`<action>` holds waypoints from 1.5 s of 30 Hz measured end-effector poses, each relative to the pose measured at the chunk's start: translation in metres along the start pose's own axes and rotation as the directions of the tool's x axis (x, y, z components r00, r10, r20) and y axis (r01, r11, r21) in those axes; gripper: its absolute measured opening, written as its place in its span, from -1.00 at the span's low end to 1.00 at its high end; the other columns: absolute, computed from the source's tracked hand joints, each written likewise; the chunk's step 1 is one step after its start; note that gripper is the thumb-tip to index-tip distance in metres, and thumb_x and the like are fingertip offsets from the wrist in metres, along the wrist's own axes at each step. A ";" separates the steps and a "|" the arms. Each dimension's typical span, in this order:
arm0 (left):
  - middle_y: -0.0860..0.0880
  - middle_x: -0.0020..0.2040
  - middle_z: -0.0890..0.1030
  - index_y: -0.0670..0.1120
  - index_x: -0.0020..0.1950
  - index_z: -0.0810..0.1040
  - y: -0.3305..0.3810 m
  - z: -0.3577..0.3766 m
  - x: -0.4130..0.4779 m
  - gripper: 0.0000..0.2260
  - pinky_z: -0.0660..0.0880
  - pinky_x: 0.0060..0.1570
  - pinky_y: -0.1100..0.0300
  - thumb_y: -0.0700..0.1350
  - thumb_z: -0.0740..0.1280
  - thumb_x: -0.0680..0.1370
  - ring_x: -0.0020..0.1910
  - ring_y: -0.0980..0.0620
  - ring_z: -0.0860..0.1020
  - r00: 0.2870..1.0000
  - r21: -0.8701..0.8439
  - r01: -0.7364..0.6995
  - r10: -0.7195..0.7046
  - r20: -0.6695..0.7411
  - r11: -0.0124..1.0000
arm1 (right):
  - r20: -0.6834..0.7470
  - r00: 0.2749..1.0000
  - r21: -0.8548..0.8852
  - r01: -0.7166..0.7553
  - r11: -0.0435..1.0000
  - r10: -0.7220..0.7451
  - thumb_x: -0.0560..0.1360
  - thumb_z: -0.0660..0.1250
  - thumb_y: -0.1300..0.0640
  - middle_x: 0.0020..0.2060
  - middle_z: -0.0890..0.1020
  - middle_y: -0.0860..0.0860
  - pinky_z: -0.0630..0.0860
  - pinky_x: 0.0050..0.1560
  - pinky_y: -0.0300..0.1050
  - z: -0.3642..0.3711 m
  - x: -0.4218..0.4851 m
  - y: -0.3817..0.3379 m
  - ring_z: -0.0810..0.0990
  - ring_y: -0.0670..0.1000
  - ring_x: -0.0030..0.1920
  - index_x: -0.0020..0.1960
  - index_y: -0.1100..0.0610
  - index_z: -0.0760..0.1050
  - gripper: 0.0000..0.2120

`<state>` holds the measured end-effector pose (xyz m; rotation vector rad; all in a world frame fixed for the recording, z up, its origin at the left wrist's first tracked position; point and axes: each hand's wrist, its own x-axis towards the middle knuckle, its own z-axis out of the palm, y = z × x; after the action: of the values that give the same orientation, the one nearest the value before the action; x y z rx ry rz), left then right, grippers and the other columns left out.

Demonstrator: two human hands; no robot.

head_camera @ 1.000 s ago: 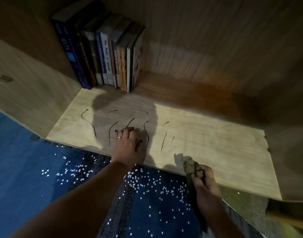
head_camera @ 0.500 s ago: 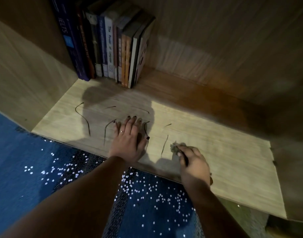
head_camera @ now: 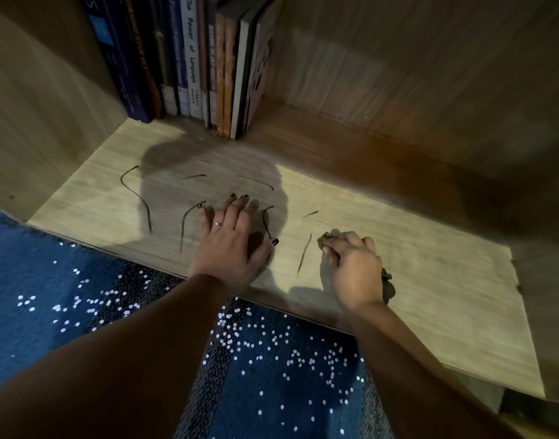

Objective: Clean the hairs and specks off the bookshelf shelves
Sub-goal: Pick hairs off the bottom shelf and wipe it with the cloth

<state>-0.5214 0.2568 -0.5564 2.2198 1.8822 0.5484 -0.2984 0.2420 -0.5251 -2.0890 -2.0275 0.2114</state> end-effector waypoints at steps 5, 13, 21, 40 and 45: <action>-0.13 0.50 0.30 -0.10 0.49 0.26 -0.001 0.000 0.001 -0.35 -0.03 0.49 -0.30 0.29 0.08 0.54 0.49 -0.17 0.23 1.000 0.008 0.001 -0.001 0.015 1.000 | 0.023 0.999 0.112 -0.052 0.992 0.050 0.54 0.27 0.14 0.05 0.53 -0.03 0.46 0.07 0.11 -0.001 0.023 0.003 0.38 0.10 0.05 0.09 0.04 0.63 -0.80; -0.15 0.46 0.34 -0.11 0.46 0.31 -0.001 0.000 0.001 -0.41 0.03 0.45 -0.35 0.23 0.06 0.56 0.43 -0.21 0.29 1.000 0.028 -0.006 0.006 0.023 1.000 | 0.029 0.999 0.191 0.029 0.981 -0.036 0.51 0.35 0.15 -0.03 0.52 -0.13 0.45 0.02 -0.07 -0.004 -0.033 0.000 0.41 -0.06 0.00 0.06 0.00 0.64 -0.83; -0.11 0.48 0.32 -0.07 0.49 0.30 0.000 0.001 0.000 -0.45 -0.07 0.49 -0.29 0.18 0.05 0.57 0.49 -0.14 0.20 1.000 -0.012 -0.002 0.002 -0.004 1.000 | -0.006 1.000 0.152 0.004 0.988 -0.003 0.51 0.34 0.16 -0.01 0.55 -0.03 0.48 0.05 -0.05 0.004 0.005 -0.004 0.48 0.06 0.03 0.04 0.05 0.65 -0.83; -0.12 0.49 0.31 -0.09 0.49 0.30 0.003 0.000 0.000 -0.46 -0.08 0.49 -0.26 0.12 0.01 0.58 0.52 -0.12 0.17 1.000 0.014 0.006 -0.006 0.012 1.000 | 0.055 0.995 0.222 0.067 0.973 -0.081 0.49 0.34 0.17 0.04 0.53 -0.06 0.45 0.18 -0.10 0.006 -0.024 -0.025 0.47 -0.01 0.11 0.07 0.06 0.64 -0.81; -0.12 0.49 0.32 -0.09 0.49 0.30 0.001 0.001 0.000 -0.46 -0.01 0.47 -0.31 0.13 0.02 0.58 0.51 -0.13 0.18 1.000 0.022 0.007 -0.007 0.017 1.000 | -0.008 0.999 0.243 0.043 0.969 -0.042 0.47 0.37 0.21 -0.08 0.52 -0.06 0.47 0.00 -0.21 0.005 0.002 -0.028 0.56 0.04 -0.04 0.00 0.08 0.67 -0.84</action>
<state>-0.5196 0.2571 -0.5569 2.2231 1.8959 0.5083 -0.3270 0.2449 -0.5227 -1.8941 -1.9319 0.4260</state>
